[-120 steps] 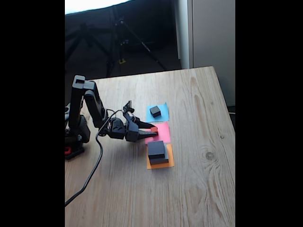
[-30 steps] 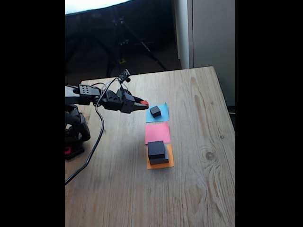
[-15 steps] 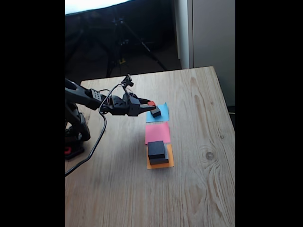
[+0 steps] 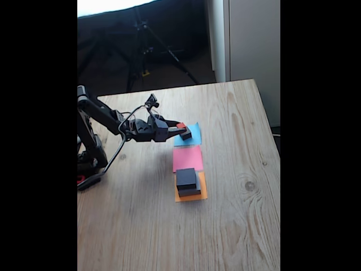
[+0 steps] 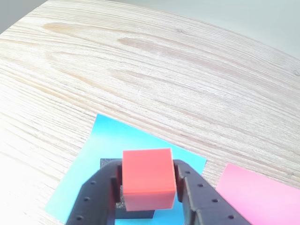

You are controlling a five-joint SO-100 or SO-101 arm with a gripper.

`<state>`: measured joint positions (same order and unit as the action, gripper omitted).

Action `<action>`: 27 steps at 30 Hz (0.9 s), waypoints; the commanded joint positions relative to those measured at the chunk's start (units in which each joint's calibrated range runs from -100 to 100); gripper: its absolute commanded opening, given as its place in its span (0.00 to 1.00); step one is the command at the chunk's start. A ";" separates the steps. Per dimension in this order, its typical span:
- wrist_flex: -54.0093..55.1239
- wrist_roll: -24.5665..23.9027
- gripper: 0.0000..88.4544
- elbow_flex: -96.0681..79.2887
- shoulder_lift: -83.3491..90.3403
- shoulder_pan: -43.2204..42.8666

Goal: Tower of hanoi

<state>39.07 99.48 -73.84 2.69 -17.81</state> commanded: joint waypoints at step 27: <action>5.57 0.52 0.05 6.02 -7.01 -1.70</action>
<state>43.07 99.48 -69.93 -4.49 -18.84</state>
